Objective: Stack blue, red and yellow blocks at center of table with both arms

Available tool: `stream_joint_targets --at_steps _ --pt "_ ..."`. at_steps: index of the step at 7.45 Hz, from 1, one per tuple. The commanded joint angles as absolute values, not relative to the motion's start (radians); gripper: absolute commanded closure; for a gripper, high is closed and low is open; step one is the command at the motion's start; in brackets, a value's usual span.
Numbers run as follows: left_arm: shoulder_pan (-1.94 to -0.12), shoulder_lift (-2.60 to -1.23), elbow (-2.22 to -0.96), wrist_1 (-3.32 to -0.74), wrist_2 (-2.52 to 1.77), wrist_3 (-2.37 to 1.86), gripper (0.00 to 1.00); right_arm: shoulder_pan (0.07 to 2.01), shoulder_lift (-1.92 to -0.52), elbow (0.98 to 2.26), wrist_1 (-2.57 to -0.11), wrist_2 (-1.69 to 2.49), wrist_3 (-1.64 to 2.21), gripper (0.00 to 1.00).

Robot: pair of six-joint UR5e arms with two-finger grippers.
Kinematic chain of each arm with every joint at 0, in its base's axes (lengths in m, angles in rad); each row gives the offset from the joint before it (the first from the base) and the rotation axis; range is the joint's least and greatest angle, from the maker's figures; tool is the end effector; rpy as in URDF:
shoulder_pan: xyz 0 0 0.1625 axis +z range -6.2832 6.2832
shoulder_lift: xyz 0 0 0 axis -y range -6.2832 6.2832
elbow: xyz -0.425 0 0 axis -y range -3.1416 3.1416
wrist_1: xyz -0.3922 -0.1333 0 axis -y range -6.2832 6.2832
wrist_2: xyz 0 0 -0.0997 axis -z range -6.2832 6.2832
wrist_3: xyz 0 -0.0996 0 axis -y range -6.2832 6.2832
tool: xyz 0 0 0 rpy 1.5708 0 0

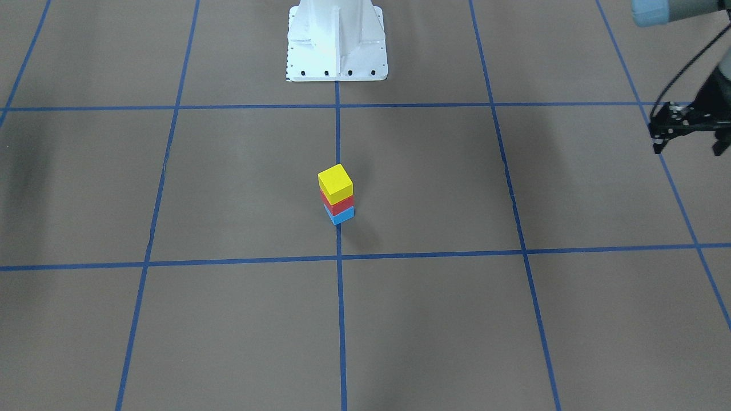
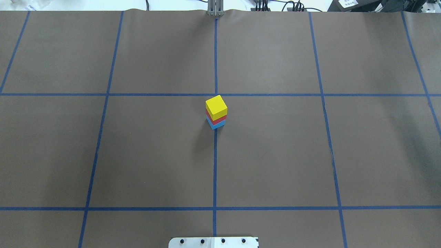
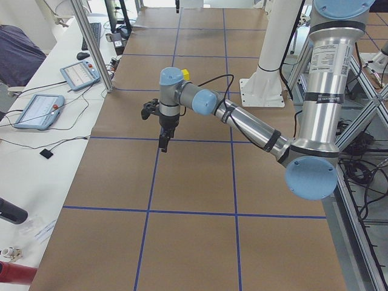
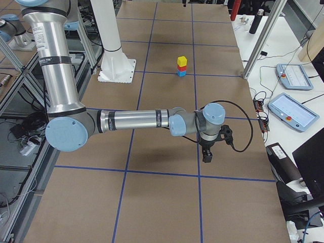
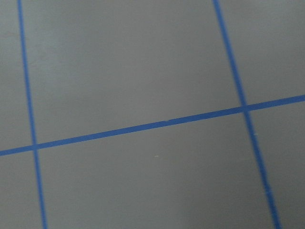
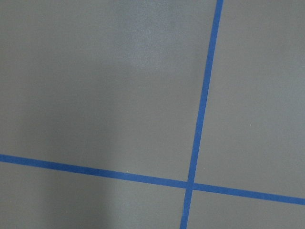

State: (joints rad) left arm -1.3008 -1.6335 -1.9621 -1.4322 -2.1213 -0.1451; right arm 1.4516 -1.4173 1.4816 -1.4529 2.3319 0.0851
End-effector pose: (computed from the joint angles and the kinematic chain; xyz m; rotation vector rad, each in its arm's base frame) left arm 0.0552 -0.5038 0.4644 0.1886 0.5984 0.2076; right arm -0.0033 -0.5711 0.6102 0.0950 -0.7729 -0.1017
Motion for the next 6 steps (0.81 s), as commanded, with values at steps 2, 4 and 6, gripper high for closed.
stream_joint_targets --at_steps 2,4,6 --pt "-1.496 -1.621 -1.798 -1.446 -2.217 0.253 0.0 1.479 -1.483 1.489 -1.45 2.364 0.086 0.01" --pt "-1.511 -1.603 -1.789 -1.451 -2.217 0.25 0.0 1.531 -1.523 1.5 -1.459 2.376 0.086 0.01" --pt "-1.534 -1.605 -1.74 -1.457 -2.217 0.252 0.0 1.548 -1.551 1.528 -1.465 2.402 0.086 0.01"
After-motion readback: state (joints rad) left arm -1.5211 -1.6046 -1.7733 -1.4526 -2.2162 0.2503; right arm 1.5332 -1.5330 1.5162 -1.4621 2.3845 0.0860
